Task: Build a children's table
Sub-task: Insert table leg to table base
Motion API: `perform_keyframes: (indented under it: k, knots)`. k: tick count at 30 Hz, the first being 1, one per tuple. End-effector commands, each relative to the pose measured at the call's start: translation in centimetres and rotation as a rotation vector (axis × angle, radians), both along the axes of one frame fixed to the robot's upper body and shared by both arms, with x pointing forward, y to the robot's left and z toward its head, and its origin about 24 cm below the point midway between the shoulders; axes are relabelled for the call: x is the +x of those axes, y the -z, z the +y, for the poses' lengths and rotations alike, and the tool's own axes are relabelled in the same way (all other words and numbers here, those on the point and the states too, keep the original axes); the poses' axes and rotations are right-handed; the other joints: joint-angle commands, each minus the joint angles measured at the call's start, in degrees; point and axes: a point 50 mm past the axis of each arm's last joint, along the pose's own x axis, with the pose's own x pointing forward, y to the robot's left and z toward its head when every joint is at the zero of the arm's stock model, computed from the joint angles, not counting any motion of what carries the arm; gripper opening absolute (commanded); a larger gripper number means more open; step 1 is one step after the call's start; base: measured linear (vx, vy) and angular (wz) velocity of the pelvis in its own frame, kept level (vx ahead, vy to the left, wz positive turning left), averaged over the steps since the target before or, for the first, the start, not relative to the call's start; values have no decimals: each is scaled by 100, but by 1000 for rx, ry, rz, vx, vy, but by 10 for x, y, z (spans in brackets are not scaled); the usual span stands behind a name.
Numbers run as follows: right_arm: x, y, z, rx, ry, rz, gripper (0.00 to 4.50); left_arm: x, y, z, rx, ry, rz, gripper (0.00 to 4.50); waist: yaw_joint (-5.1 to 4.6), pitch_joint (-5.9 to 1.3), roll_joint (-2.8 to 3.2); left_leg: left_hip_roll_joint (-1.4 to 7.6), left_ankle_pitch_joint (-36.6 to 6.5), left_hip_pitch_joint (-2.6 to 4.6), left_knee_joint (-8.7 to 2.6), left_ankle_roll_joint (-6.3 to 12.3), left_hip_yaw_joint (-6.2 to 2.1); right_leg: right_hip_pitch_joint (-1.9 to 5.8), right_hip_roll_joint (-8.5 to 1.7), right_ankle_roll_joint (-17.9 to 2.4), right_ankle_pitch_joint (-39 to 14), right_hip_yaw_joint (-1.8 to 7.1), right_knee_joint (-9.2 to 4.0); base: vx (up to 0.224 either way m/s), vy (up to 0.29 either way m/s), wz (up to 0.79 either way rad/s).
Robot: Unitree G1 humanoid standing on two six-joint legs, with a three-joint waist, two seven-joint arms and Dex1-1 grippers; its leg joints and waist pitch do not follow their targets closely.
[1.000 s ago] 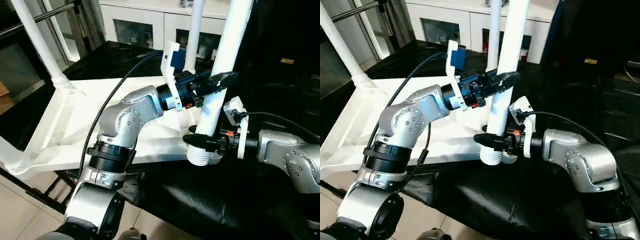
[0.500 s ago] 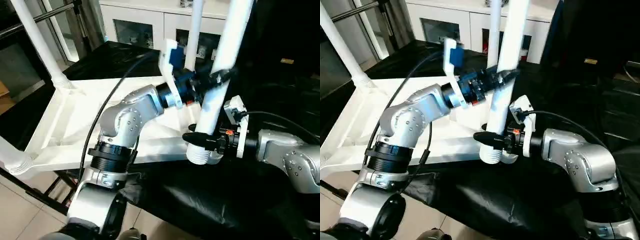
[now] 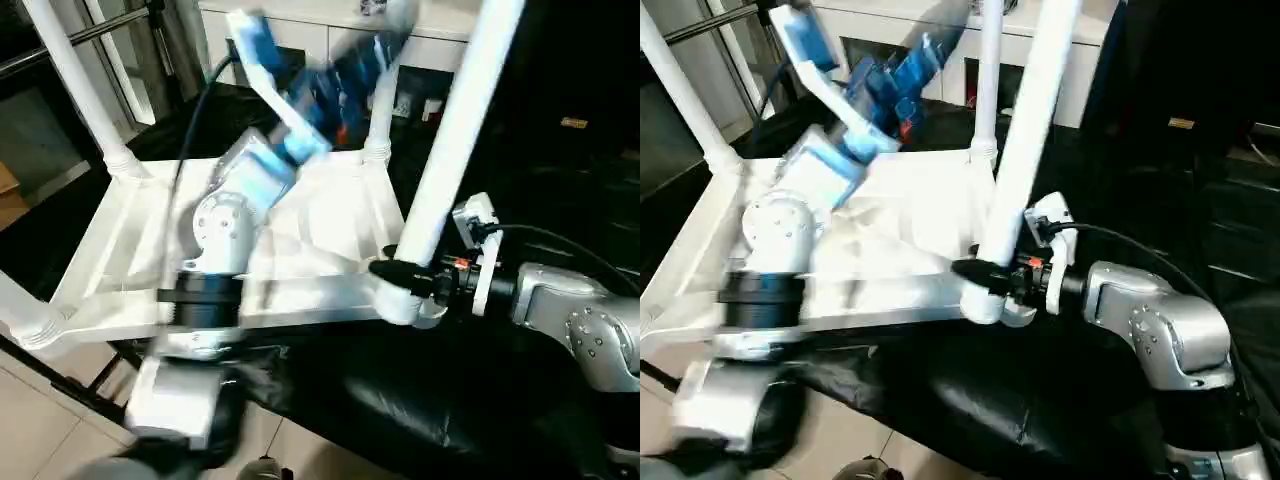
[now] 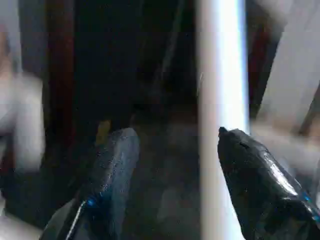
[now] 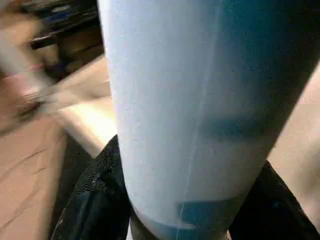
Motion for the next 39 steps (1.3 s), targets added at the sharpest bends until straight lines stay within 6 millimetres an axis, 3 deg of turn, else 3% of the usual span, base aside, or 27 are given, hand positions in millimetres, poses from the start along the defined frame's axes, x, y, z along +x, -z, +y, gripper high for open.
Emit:
perform_keyframes:
  k: [1,6,12,14,16,17,24,39]
  knots:
    - [6,-3,-12,-27,106,-58,191,-5,17,-4,155,44,-21,295,-15,-463,-95,311,72,80,-382,157,-126,317,-492,-897,-422,298,-362,0,0,0]
    - [7,-1,-20,-79,195,-97,191,-16,54,-5,391,122,-7,295,-12,-459,-93,312,-2,76,-389,148,-122,325,-503,-1082,-100,299,-328,0,0,0]
    - [5,6,-17,-108,203,-103,191,-19,93,-8,541,173,81,295,-36,-452,-93,292,-164,69,-396,135,-111,348,-510,-1032,-347,306,-378,0,0,0]
    - [5,7,-15,-112,197,-105,191,-18,103,-7,591,177,101,277,-42,-459,-96,299,-160,63,-400,138,-122,356,-517,-1046,-305,304,-371,0,0,0]
    - [4,8,-14,-113,193,-107,191,-16,109,-5,638,165,99,255,-54,-457,-44,302,-223,74,-394,141,-129,340,-514,-1055,-280,306,-378,0,0,0]
    - [3,8,-13,-112,187,-106,191,-16,111,-4,646,162,107,245,-66,-456,-68,302,-248,68,-399,138,-128,355,-520,-1075,-263,306,-384,0,0,0]
    - [1,11,-12,-112,183,-104,191,-16,115,-4,632,175,140,187,-71,-455,-70,312,-256,64,-395,182,-127,356,-534,-1243,-177,305,-368,0,0,0]
    - [1,12,-8,-117,150,-100,191,-13,125,-2,680,193,142,63,-96,-430,-74,324,-452,74,-426,139,-132,348,-548,-1156,-610,306,-425,0,0,0]
